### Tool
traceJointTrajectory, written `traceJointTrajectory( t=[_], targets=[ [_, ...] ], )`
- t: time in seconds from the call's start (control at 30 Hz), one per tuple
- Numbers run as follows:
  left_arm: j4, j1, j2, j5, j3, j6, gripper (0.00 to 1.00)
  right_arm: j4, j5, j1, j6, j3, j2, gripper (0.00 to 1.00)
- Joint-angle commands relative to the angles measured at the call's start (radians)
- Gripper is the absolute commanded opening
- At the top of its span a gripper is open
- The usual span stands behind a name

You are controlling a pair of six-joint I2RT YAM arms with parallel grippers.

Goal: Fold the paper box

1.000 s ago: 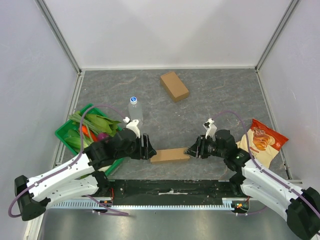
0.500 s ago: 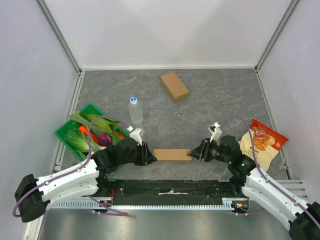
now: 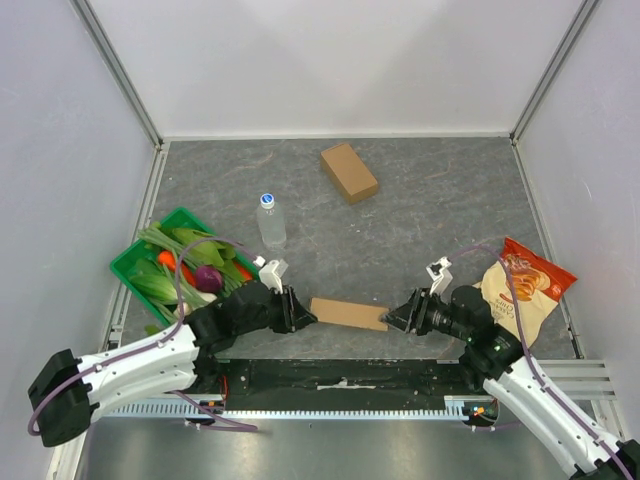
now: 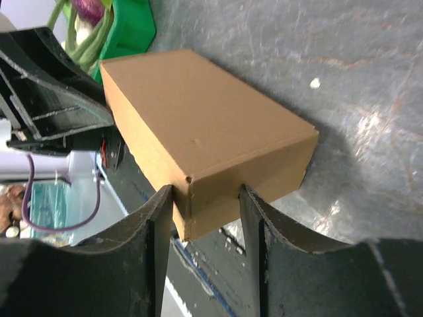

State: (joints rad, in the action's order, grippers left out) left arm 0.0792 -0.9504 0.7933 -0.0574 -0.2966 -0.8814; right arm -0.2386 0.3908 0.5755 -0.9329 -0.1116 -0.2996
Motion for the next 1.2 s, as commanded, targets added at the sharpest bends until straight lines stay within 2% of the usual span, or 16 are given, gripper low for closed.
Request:
traceJointTrajectory(
  t=[0.0, 0.1, 0.2, 0.27, 0.33, 0.37, 0.47, 0.57, 0.67, 0.73, 0.8, 0.9, 0.93, 1.03, 1.17],
  targets=[
    [0.166, -0.017, 0.012, -0.015, 0.108, -0.073, 0.36, -0.229, 0.164, 0.017, 0.064, 0.053, -0.036, 0.51],
    [0.149, -0.017, 0.055, -0.015, 0.105, -0.073, 0.4, -0.22, 0.171, 0.017, 0.121, 0.038, -0.093, 0.45],
    [0.084, -0.017, 0.141, -0.027, 0.094, -0.076, 0.36, -0.189, 0.152, 0.017, 0.163, 0.01, -0.163, 0.41],
    [0.027, -0.017, 0.228, -0.003, 0.076, -0.051, 0.37, -0.179, 0.044, 0.015, 0.195, -0.036, -0.223, 0.42],
    [-0.012, -0.014, 0.285, 0.045, 0.007, -0.019, 0.39, -0.119, -0.029, 0.017, 0.183, -0.068, -0.275, 0.44],
    [-0.021, -0.014, 0.346, 0.053, -0.033, 0.03, 0.4, -0.008, -0.044, 0.018, 0.177, -0.071, -0.345, 0.47],
    [-0.016, -0.011, 0.495, 0.079, -0.246, 0.091, 0.46, 0.147, -0.066, 0.017, 0.155, -0.109, -0.505, 0.52],
    [-0.015, 0.015, 0.63, 0.062, -0.387, 0.143, 0.5, 0.225, -0.111, 0.017, 0.143, -0.148, -0.611, 0.54],
    [0.005, 0.035, 0.731, 0.083, -0.528, 0.223, 0.55, 0.231, -0.19, 0.014, 0.169, -0.204, -0.699, 0.6],
    [0.059, 0.068, 0.829, 0.105, -0.602, 0.26, 0.56, 0.281, -0.146, 0.012, 0.181, -0.253, -0.76, 0.67],
    [0.08, 0.099, 0.898, 0.131, -0.69, 0.308, 0.56, 0.32, -0.093, 0.011, 0.2, -0.298, -0.84, 0.69],
    [0.125, 0.15, 0.934, 0.154, -0.769, 0.361, 0.55, 0.329, -0.136, -0.015, 0.221, -0.338, -0.881, 0.8],
    [0.145, 0.148, 0.916, 0.172, -0.777, 0.378, 0.55, 0.328, -0.082, -0.041, 0.226, -0.35, -0.895, 0.81],
    [0.137, 0.141, 0.823, 0.163, -0.731, 0.412, 0.55, 0.318, -0.043, -0.149, 0.197, -0.353, -0.877, 0.85],
    [0.181, 0.137, 0.706, 0.123, -0.673, 0.407, 0.65, 0.329, -0.039, -0.21, 0.111, -0.327, -0.828, 0.88]
  ],
)
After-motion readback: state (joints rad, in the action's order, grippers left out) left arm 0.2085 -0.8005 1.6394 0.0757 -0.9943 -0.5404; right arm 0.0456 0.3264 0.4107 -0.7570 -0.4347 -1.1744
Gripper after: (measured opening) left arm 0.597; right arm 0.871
